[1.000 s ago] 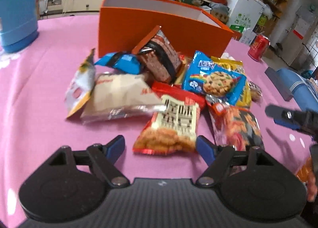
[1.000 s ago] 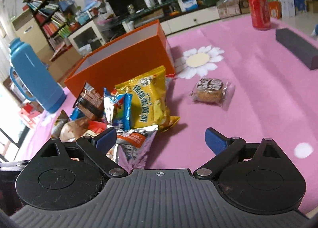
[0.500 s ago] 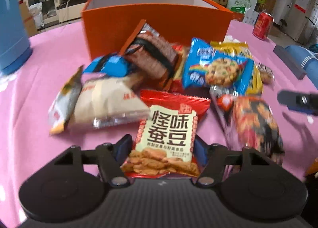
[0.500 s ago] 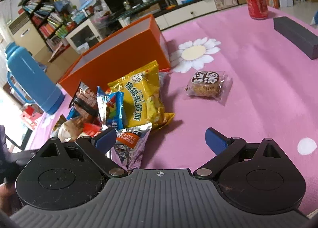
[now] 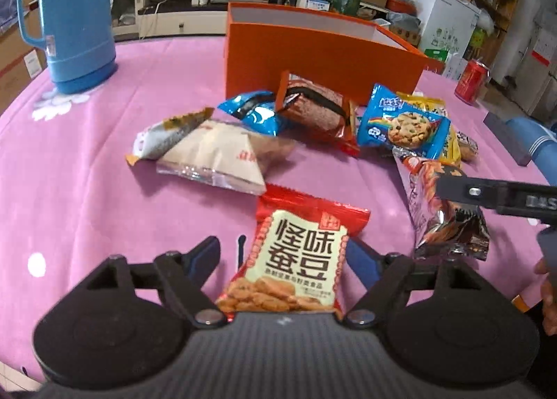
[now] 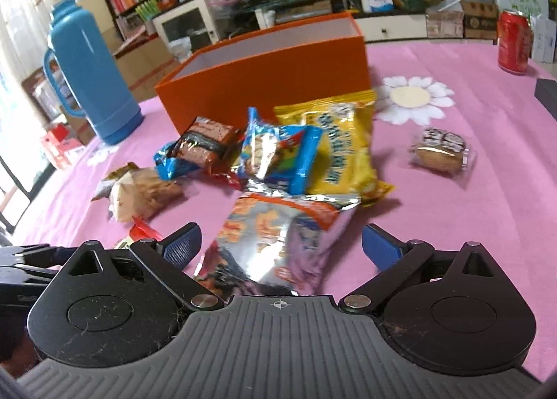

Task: Organize snacks
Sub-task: 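Move left tool to the red broad-bean packet while right tool approaches the silver chip bag, then close left tool on the red broad-bean packet while right tool grasps the silver chip bag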

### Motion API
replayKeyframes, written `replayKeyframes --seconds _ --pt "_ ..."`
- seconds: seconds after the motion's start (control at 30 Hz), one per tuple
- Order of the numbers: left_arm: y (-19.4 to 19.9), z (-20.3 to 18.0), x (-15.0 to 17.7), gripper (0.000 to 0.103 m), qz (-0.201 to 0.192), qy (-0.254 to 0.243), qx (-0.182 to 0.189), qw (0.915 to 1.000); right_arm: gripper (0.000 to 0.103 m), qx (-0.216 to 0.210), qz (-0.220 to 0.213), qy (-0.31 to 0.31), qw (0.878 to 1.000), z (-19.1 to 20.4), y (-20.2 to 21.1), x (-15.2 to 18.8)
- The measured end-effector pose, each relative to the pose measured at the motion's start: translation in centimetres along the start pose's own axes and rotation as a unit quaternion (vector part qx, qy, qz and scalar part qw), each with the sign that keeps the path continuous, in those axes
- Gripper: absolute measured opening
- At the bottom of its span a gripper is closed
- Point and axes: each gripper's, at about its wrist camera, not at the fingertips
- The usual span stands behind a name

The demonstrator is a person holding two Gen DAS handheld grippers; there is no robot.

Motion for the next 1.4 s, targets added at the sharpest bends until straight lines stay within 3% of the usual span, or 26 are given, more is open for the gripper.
replayKeyframes --seconds 0.17,0.23,0.3,0.37,0.53,0.63,0.9,1.4 --pt "-0.9 -0.9 0.5 0.081 0.007 -0.029 -0.001 0.9996 0.084 0.018 0.021 0.025 0.999 1.7 -2.4 0.4" --pt "-1.1 -1.4 1.0 0.081 0.012 -0.045 -0.004 0.9989 0.075 0.028 0.033 0.054 0.998 2.1 -2.8 1.0" --pt "-1.3 -1.8 1.2 0.07 0.012 -0.06 -0.005 0.9981 0.06 0.02 0.037 0.064 0.997 1.8 -2.6 1.5" --pt "-1.4 -1.9 1.5 0.066 0.014 -0.062 -0.002 0.998 0.052 0.024 0.037 0.078 0.996 1.4 -2.1 1.7" --pt "-1.5 -2.0 1.5 0.069 0.015 -0.07 -0.005 0.9974 0.054 0.05 0.042 0.059 0.996 -2.2 -0.7 1.8" --pt "-1.6 -2.0 1.4 0.075 0.018 -0.067 -0.014 0.9975 0.063 0.046 0.04 0.048 0.997 -3.3 0.2 1.9" --pt "-1.7 -2.6 1.3 0.081 0.011 -0.078 -0.026 0.9966 0.075 0.03 0.039 0.068 0.996 -1.9 0.1 1.8" --pt "-2.1 -2.5 1.6 0.083 0.02 -0.068 -0.018 0.9973 0.075 0.039 0.05 0.1 0.993 -1.6 0.0 2.7"
Point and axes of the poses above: each gripper's, at about its wrist camera, not at the fingertips, and y roughly against the way its jaws point, z to its left, x to its underside, and after that the axes turned 15 degrees about -z, right-handed
